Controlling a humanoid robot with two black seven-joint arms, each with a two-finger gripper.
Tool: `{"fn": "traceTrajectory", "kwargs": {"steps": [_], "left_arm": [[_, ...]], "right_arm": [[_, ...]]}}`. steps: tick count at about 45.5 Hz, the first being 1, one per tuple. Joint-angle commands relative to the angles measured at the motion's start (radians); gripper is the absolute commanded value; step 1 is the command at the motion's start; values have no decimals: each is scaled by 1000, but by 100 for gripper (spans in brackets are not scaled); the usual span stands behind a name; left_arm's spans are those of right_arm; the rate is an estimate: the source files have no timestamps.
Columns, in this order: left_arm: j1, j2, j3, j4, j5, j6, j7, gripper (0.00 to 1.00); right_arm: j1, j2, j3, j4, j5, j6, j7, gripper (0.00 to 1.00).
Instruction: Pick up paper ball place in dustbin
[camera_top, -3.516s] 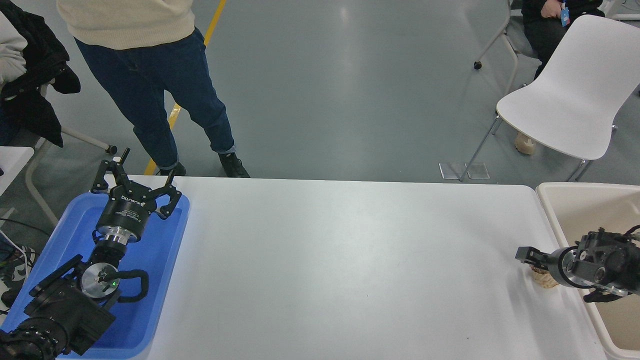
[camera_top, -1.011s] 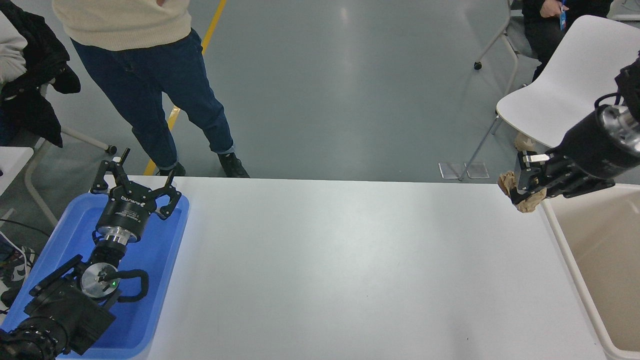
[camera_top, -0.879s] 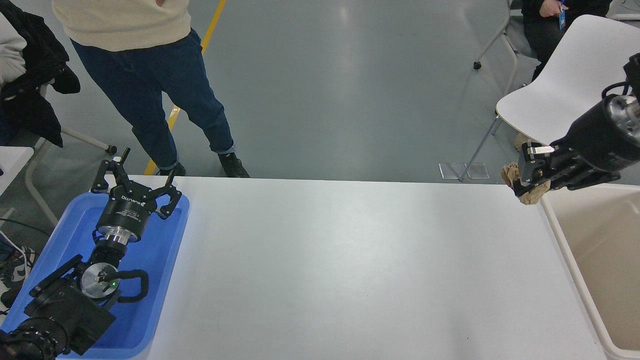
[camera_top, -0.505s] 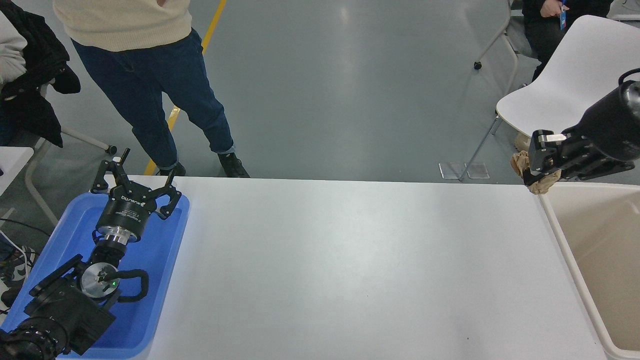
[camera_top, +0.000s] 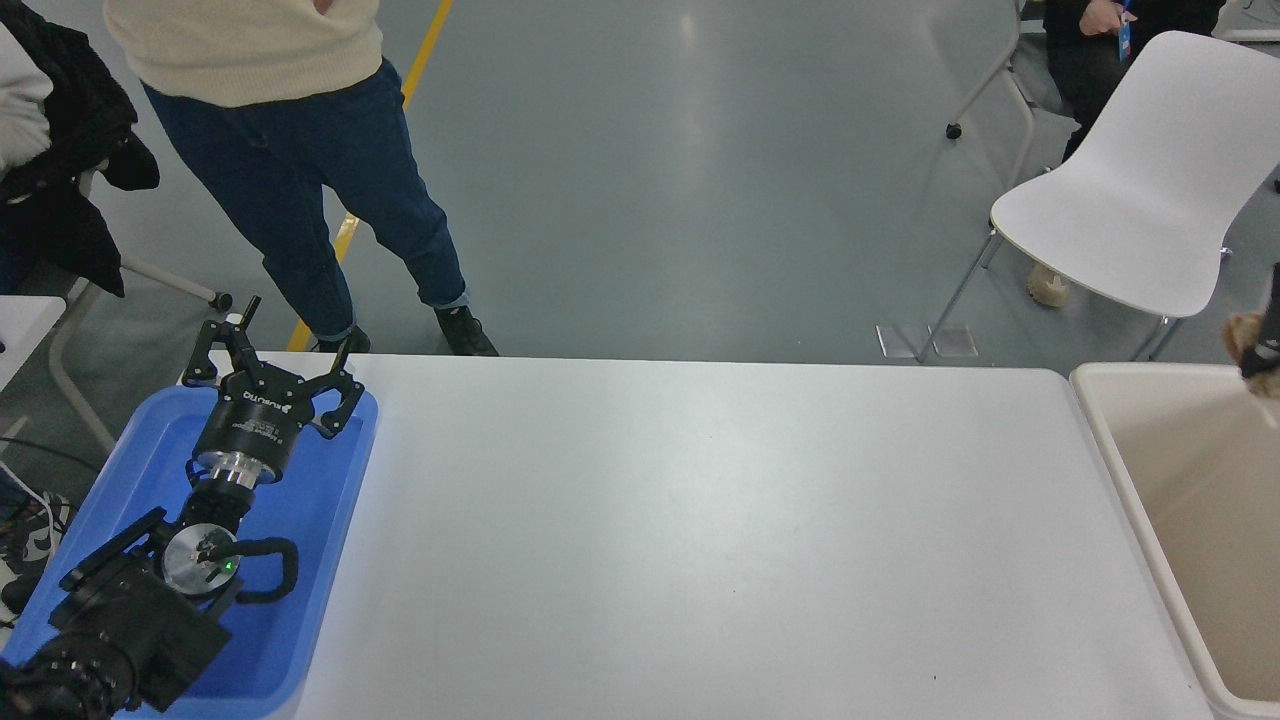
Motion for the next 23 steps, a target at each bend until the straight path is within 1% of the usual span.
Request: {"fn": "traceTrajectory", "kwargs": {"steps": [1,6,16,20,23], "left_arm": [[1,0,0,0,1,0,0,100],[1,0,0,0,0,0,-2,100],[1,0,0,0,0,0,-2,100],[1,0,0,0,0,0,-2,100],[1,0,0,0,0,0,-2,100]], "right_arm": [[-202,-73,18,-243,9,0,0,0],[-343,-109,141,-343,10,0,0,0],[-725,-103,483,-507,9,0,0,0],[-893,-71,608,-568,9,0,-2,0],[-1004,-12,682,-634,9,0,-3,0]]}}
